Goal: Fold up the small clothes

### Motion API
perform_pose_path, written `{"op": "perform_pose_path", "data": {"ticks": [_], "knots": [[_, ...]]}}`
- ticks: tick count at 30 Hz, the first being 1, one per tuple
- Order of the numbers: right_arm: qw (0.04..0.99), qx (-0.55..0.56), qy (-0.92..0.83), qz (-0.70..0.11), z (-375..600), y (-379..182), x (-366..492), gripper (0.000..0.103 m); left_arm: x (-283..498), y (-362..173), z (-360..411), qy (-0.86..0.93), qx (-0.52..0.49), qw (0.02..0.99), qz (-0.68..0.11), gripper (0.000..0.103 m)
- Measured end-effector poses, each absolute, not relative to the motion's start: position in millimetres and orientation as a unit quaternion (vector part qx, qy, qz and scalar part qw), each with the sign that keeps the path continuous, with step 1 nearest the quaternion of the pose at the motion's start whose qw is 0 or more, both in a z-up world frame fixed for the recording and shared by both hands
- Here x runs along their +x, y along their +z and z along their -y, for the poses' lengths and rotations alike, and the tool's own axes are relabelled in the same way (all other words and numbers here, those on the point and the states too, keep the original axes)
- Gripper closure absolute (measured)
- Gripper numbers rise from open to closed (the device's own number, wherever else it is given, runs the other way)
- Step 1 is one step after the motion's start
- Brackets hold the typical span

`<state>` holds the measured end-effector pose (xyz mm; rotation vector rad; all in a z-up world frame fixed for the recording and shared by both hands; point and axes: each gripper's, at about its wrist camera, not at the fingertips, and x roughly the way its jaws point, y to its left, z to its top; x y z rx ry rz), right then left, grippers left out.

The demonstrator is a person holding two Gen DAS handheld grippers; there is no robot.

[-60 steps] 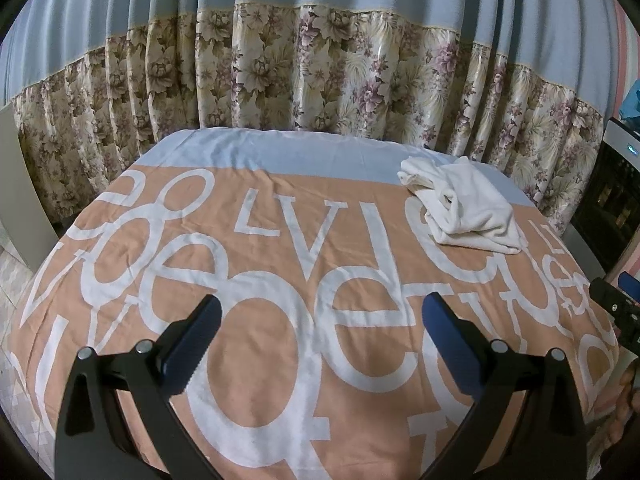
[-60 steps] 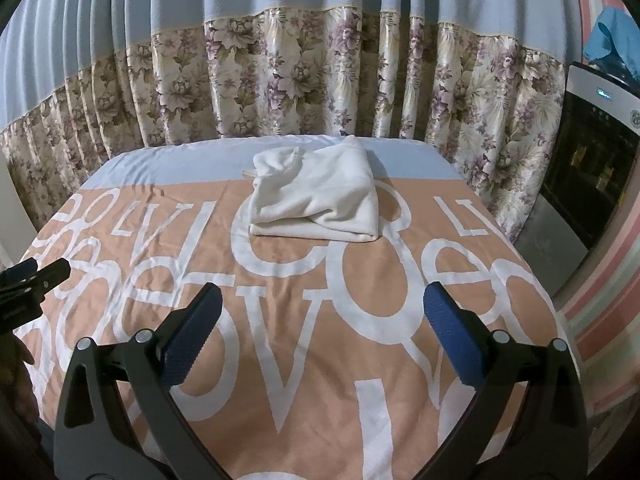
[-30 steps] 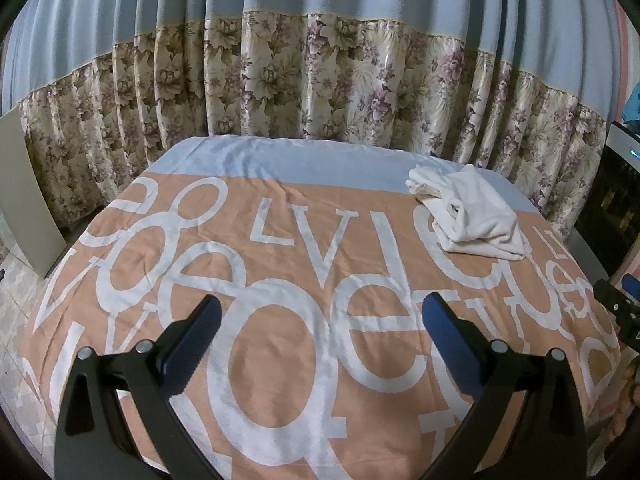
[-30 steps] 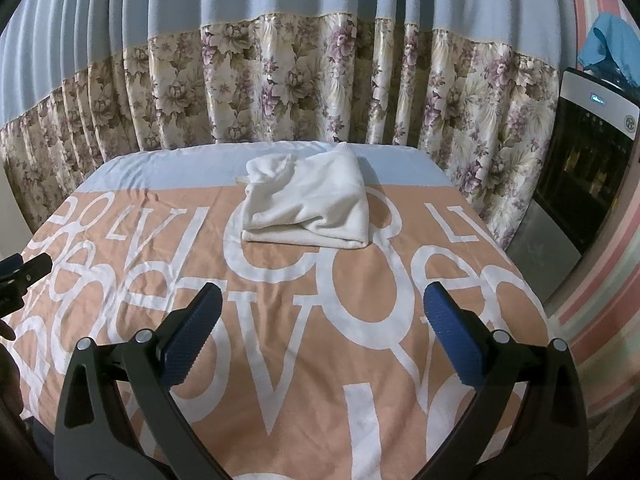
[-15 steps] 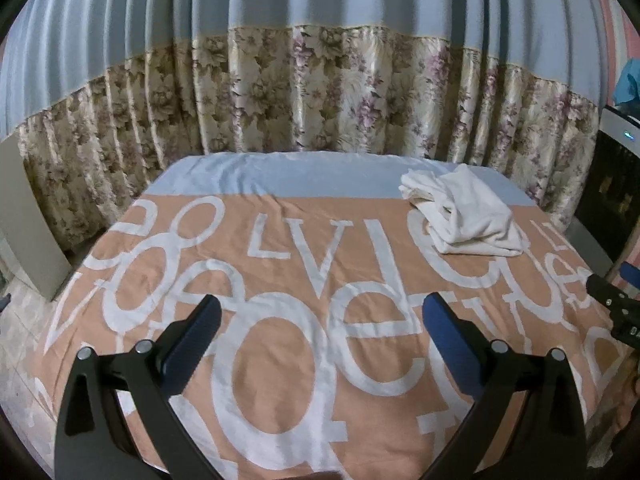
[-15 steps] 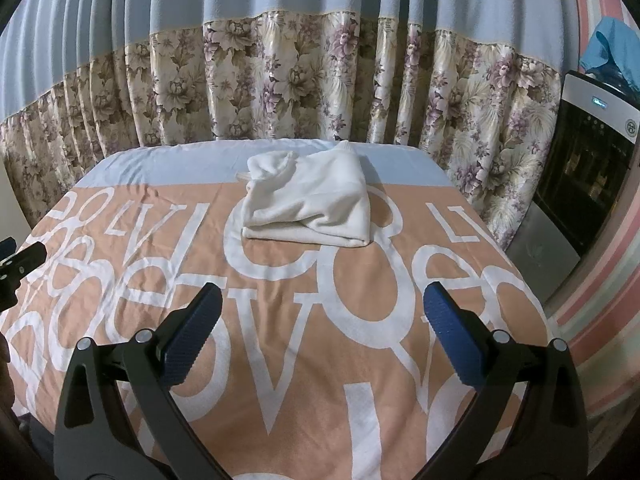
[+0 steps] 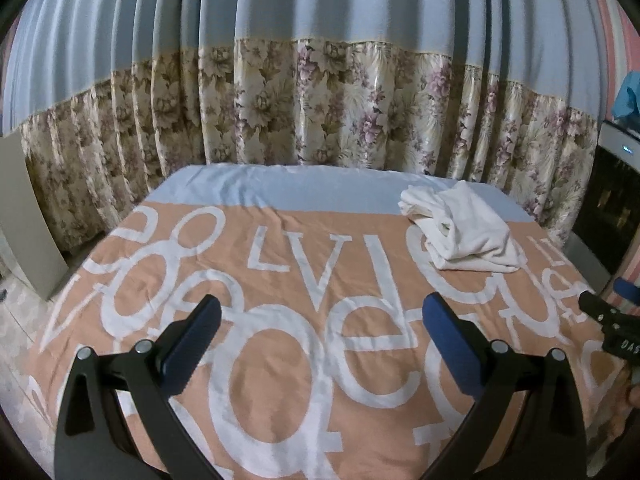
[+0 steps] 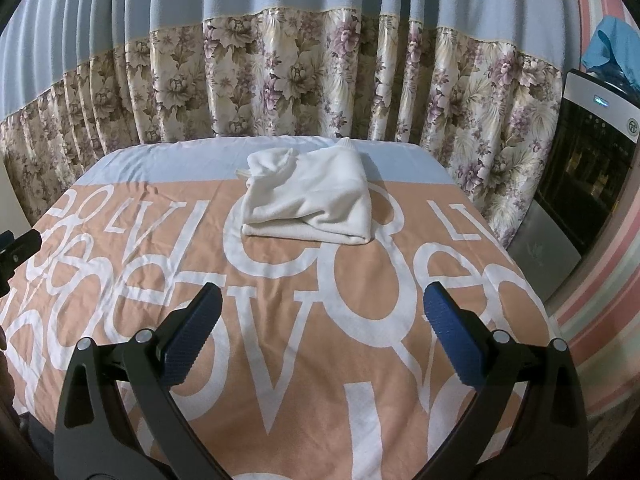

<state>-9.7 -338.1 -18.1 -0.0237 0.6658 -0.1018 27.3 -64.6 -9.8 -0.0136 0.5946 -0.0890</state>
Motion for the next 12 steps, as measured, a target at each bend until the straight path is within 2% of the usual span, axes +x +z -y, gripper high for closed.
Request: {"op": "perform_pose_path", "data": {"ticks": [12], "knots": [[0.943, -0.012, -0.048, -0.330, 340.6, -21.8, -7.9, 0.003, 30.7, -14.4, 61.4, -0.047, -0.016, 0.950, -0.309, 0.002]]}}
